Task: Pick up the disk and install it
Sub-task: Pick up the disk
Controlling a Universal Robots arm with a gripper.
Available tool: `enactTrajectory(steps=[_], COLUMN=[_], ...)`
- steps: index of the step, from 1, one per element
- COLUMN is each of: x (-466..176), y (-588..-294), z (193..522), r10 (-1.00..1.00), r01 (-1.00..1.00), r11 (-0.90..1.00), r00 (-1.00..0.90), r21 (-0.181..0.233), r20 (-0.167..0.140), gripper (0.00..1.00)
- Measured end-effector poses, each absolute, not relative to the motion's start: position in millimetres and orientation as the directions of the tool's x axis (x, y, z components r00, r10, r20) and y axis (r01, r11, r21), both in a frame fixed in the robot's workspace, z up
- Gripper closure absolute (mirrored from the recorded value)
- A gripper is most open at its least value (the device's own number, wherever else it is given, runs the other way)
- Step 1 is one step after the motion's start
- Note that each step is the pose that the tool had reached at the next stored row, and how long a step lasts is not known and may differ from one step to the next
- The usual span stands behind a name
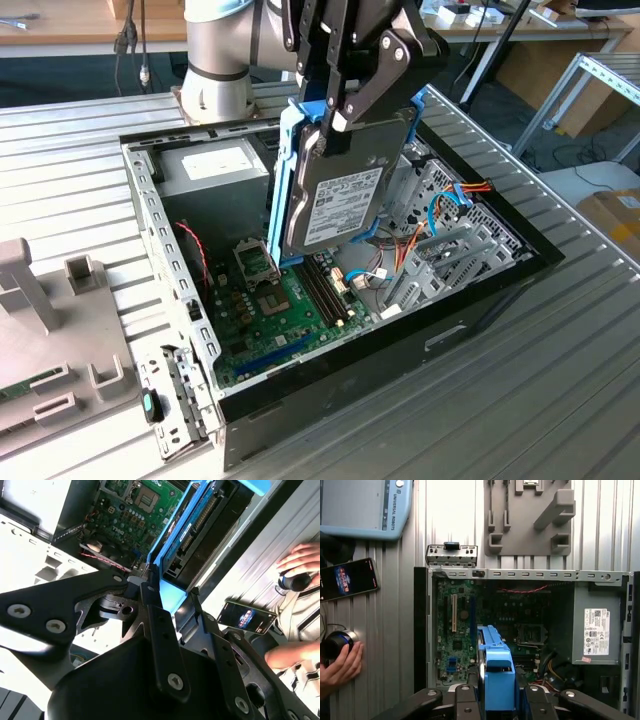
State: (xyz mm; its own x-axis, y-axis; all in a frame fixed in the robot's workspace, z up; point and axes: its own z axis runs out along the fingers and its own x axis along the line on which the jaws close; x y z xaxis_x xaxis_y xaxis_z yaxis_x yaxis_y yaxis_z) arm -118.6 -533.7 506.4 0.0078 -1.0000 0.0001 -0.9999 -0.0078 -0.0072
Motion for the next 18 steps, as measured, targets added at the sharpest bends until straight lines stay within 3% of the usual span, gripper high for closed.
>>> enactTrajectory(steps=[18], x=[-70.3], y=[-533.6], z=[506.0], r10=[-1.0], r01=[-1.0], r11=[-0.008], r00=[0.008], r21=[-0.007], r20=[0.001], gripper=[0.64])
